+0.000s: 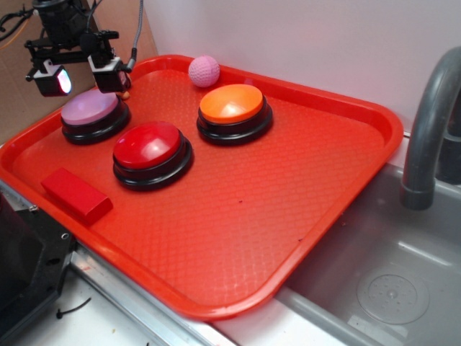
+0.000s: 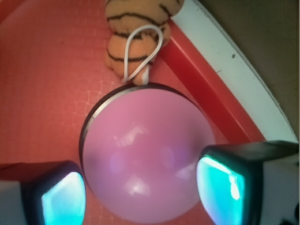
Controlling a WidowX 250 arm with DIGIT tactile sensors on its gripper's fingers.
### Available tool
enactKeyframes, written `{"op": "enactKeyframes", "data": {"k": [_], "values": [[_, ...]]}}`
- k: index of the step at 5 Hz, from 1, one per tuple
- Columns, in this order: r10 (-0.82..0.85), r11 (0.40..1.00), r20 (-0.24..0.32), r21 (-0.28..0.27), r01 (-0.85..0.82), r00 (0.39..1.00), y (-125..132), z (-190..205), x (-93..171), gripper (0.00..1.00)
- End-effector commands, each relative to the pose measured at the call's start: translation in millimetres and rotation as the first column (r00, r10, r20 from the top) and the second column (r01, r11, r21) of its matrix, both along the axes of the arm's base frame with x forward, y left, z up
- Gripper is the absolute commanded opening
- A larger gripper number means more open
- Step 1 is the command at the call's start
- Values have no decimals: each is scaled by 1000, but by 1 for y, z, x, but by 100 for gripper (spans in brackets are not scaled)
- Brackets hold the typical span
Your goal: Push the pink button.
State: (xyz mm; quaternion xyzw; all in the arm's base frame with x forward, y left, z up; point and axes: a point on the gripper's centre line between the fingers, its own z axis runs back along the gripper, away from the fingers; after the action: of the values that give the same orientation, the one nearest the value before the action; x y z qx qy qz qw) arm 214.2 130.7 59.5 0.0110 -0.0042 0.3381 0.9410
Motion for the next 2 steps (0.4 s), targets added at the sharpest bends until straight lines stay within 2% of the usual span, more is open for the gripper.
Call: {"op": "enactKeyframes", "data": {"k": [1,2], "values": [[15,1000,6,15,-15,1000,11,2,-4,100],[8,1000,-2,19,-8,1000,7,3,-3,100]]}}
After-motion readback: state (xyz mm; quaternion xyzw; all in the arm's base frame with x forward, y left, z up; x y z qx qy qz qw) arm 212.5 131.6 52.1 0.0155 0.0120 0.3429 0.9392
